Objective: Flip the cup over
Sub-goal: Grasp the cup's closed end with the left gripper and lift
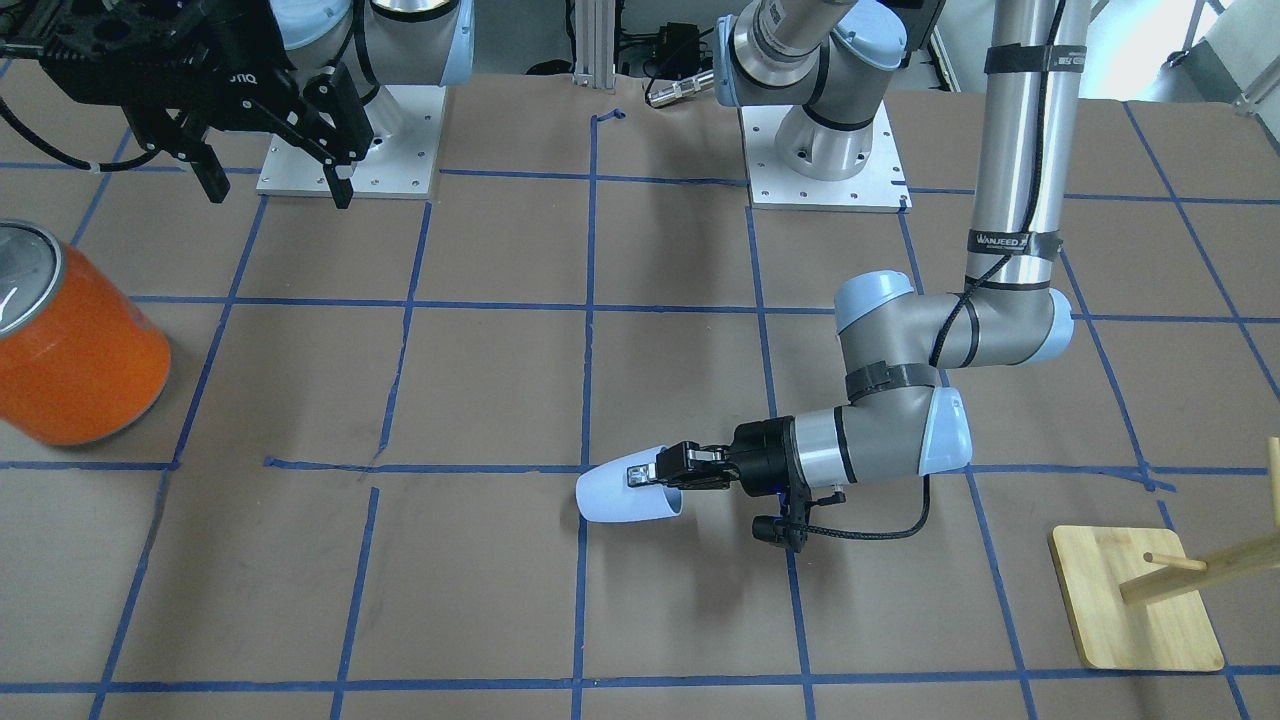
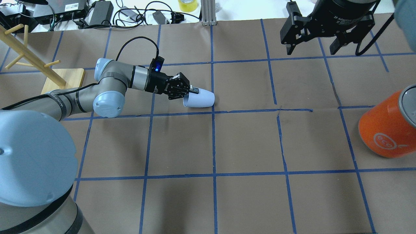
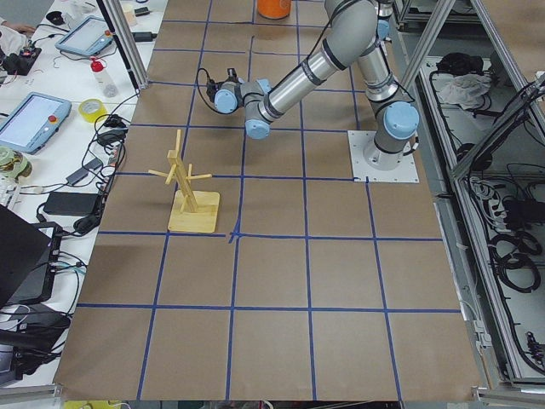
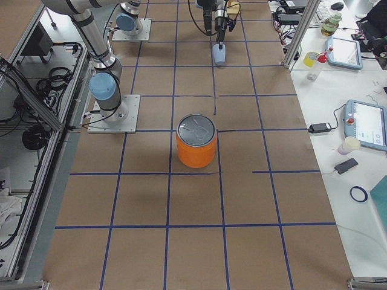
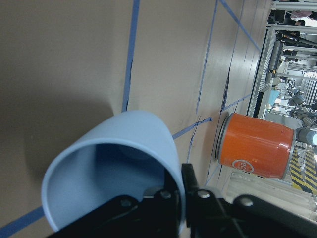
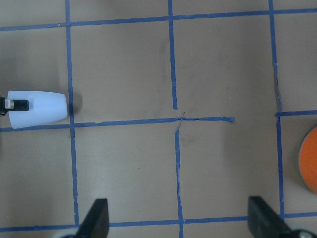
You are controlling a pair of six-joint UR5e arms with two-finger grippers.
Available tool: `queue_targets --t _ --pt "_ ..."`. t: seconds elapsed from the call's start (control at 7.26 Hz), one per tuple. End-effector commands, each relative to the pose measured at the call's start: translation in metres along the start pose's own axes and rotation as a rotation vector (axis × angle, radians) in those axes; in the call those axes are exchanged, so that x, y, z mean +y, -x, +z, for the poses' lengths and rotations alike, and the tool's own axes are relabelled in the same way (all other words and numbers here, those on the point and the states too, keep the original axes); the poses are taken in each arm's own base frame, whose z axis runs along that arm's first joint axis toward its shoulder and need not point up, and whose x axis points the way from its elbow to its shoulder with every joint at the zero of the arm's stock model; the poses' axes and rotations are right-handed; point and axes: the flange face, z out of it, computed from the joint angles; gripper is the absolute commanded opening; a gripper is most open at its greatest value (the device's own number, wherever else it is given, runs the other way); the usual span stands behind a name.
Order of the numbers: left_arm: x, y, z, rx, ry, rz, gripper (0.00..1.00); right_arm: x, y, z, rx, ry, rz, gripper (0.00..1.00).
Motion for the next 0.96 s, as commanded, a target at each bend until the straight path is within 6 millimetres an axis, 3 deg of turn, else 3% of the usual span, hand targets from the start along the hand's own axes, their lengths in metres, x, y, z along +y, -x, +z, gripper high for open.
queue_targets --t 0.0,0.14,0.41,0.83 --pt "-0.009 -0.038 -0.019 0.003 -0.041 -0.1 0.0 0.002 0.001 -0.001 -0.001 -0.002 0.0 1.0" --pt "-0.01 -0.063 -0.031 0.0 -0.08 -0.149 0.0 0.002 0.001 -0.001 -0.001 -0.001 -0.002 1.0" --pt "-0.017 -0.093 -0.06 -0.187 -0.214 -0.147 0.0 0.002 0.001 -0.001 -0.001 -0.001 -0.003 1.0" --pt "-0.009 -0.097 -0.073 -0.516 -0.273 -0.116 0.0 0.002 0.001 0.0 -0.002 0.002 -0.005 1.0"
